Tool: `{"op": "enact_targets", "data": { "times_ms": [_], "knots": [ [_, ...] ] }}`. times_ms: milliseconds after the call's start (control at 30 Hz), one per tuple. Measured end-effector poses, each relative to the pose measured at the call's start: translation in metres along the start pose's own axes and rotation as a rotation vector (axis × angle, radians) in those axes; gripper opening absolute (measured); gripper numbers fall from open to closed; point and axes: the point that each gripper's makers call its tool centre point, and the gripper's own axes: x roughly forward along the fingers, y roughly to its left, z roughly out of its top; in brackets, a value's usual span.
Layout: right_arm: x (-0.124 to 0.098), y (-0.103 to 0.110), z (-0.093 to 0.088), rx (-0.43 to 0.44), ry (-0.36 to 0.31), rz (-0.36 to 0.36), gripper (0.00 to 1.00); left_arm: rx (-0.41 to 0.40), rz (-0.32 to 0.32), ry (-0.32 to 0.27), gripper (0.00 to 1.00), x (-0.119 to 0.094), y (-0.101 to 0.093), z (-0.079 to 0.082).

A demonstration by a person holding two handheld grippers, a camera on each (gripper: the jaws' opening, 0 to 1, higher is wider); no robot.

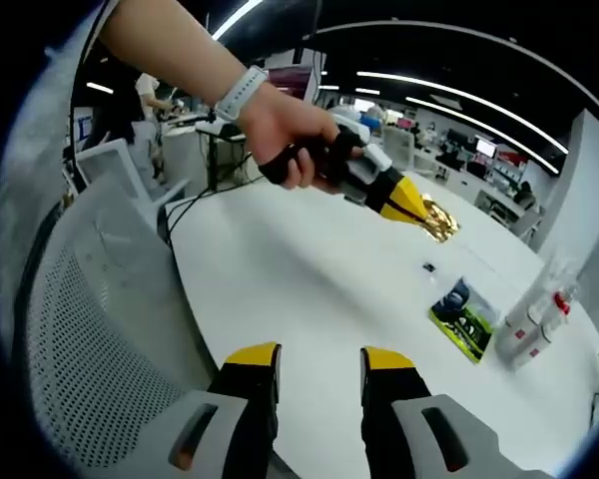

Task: Arrange the skincare products in the storage area until every visible bottle or jar stands upright without overlapping.

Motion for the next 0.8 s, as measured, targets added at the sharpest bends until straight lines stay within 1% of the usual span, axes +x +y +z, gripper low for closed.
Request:
{"op": "enact_targets", "data": {
  "times_ms": [200,267,367,500,567,667,800],
  "knots": [
    [0.001,-0.002,-0.004,-0.011,0.010,-0.007,0.31,-0.041,0.064,0.015,0.00,0.013,0.024,0.004],
    [0.000,-0.004,-0.004,0.002,0.010,-0.013,0.31,-0.068,0.083,0.024,0.00,0.018,0.030,0.005],
    [0.000,-0.005,-0.006,0.002,0.016,-0.019,0.31,-0.079,0.102,0.027,0.00,0.023,0.037,0.006],
    [0.000,-0.007,-0.010,0.004,0.029,-0.022,0.30,-0.097,0.131,0.051,0.00,0.032,0.049,0.002],
    [0.001,-0.006,-0.011,0.003,0.034,-0.021,0.30,-0.102,0.159,0.070,0.00,0.035,0.058,-0.001],
    [0.002,-0.005,-0.013,0.000,0.041,-0.019,0.30,-0.119,0.177,0.074,0.00,0.038,0.066,-0.003],
    [0.002,-0.006,-0.014,0.003,0.048,-0.021,0.29,-0.133,0.221,0.073,0.00,0.040,0.077,-0.003]
  ]
}}
